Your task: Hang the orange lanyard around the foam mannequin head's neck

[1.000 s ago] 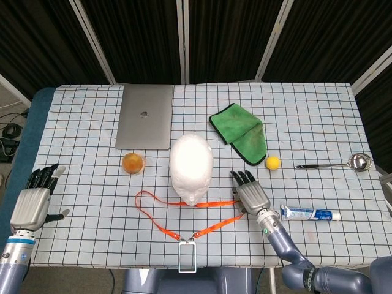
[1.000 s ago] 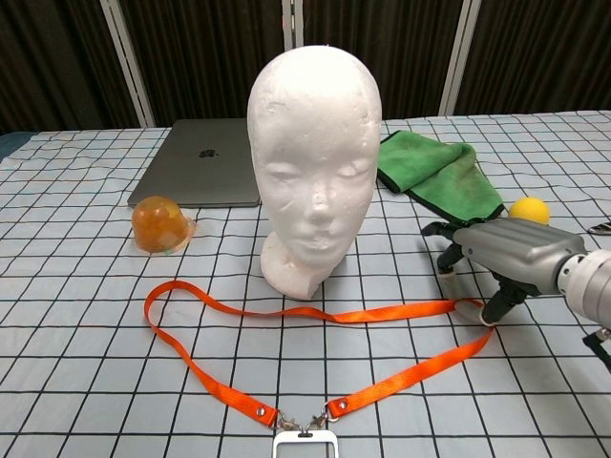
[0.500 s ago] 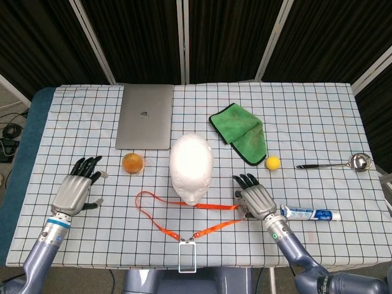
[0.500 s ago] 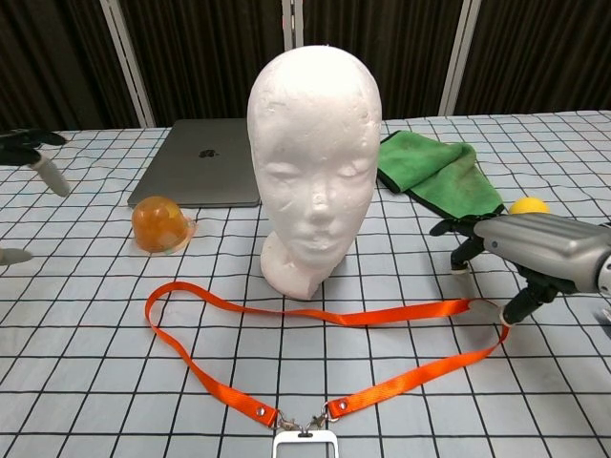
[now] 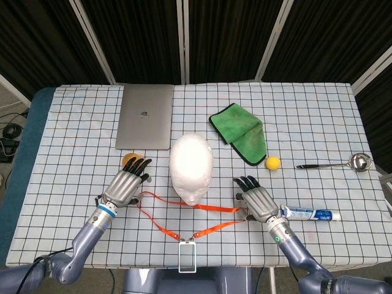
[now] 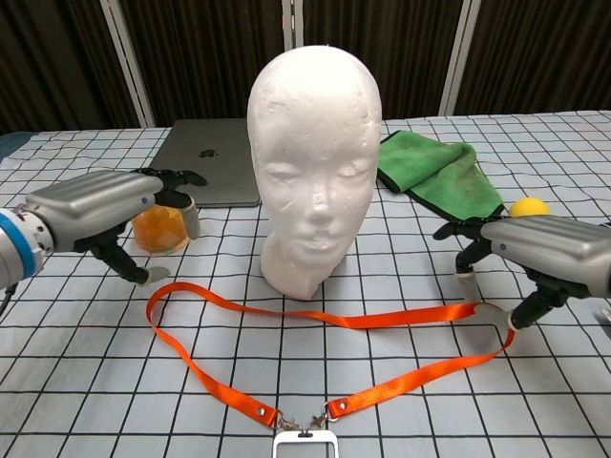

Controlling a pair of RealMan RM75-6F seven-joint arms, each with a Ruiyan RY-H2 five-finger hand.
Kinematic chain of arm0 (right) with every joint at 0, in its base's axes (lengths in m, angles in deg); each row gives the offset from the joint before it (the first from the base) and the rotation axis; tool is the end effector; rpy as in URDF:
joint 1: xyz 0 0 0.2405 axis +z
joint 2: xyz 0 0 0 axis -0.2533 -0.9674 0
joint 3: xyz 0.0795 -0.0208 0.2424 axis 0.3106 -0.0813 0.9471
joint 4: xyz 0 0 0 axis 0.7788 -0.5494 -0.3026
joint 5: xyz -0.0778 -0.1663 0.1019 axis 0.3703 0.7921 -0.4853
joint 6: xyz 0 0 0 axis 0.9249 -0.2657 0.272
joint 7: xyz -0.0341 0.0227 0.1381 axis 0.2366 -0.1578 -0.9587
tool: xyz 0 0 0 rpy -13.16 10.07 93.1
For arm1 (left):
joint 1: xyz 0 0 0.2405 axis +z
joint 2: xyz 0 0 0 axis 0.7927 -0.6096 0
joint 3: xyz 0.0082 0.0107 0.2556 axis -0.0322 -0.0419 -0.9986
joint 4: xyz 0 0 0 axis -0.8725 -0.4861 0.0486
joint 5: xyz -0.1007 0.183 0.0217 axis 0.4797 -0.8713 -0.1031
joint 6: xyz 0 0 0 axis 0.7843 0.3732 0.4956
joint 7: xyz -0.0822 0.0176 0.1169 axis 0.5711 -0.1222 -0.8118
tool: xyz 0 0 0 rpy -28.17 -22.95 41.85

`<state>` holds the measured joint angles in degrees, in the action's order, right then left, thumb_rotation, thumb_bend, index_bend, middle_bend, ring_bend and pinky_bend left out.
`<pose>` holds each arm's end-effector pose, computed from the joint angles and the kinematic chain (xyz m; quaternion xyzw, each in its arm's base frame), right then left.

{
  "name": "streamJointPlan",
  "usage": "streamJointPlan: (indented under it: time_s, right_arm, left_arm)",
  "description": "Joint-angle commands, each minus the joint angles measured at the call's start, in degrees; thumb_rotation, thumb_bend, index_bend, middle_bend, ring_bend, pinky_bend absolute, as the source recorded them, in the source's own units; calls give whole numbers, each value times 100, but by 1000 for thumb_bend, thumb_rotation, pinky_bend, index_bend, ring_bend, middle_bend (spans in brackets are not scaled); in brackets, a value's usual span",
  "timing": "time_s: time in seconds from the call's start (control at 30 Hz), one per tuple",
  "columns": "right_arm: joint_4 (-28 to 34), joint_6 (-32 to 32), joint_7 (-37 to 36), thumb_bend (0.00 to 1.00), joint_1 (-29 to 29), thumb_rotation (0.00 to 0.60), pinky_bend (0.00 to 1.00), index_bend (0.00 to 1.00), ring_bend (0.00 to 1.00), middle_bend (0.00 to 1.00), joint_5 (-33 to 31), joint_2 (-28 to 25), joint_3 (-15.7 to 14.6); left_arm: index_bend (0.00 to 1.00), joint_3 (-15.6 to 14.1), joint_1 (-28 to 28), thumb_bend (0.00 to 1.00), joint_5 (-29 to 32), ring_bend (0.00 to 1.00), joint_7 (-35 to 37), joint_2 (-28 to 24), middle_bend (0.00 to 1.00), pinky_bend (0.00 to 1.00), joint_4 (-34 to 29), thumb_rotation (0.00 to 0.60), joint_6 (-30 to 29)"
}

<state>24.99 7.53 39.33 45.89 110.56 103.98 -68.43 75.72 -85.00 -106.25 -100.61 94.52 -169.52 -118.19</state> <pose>-0.2012 -0.2685 -0.0190 0.7619 -0.4088 0.3221 0.3855 -0.1675 0.2944 -0.0344 -0.7707 -0.3425 -0.3464 0.4108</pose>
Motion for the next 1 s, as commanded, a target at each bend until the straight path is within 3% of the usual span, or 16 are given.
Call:
streamJointPlan:
  time_s: [0.03, 0.73, 1.0]
  right_arm:
    - [-17, 16, -9, 404, -4, 600, 0, 709, 0, 75, -11, -8, -5]
    - [-231, 129, -241, 404, -7, 600, 0, 710, 0, 82, 61, 67, -35]
    - [-247, 125, -260, 404, -13, 600, 0, 711, 0, 84, 107, 78, -42]
  left_arm:
    - [425, 19, -151, 346, 176, 0, -66, 342, 0, 0, 351, 600, 112]
    - [496, -197, -315, 405, 356, 0, 55, 943, 0, 0, 1127, 600, 200]
    - [615, -227, -351, 461, 389, 0, 177, 1024, 0, 0, 1272, 600, 225]
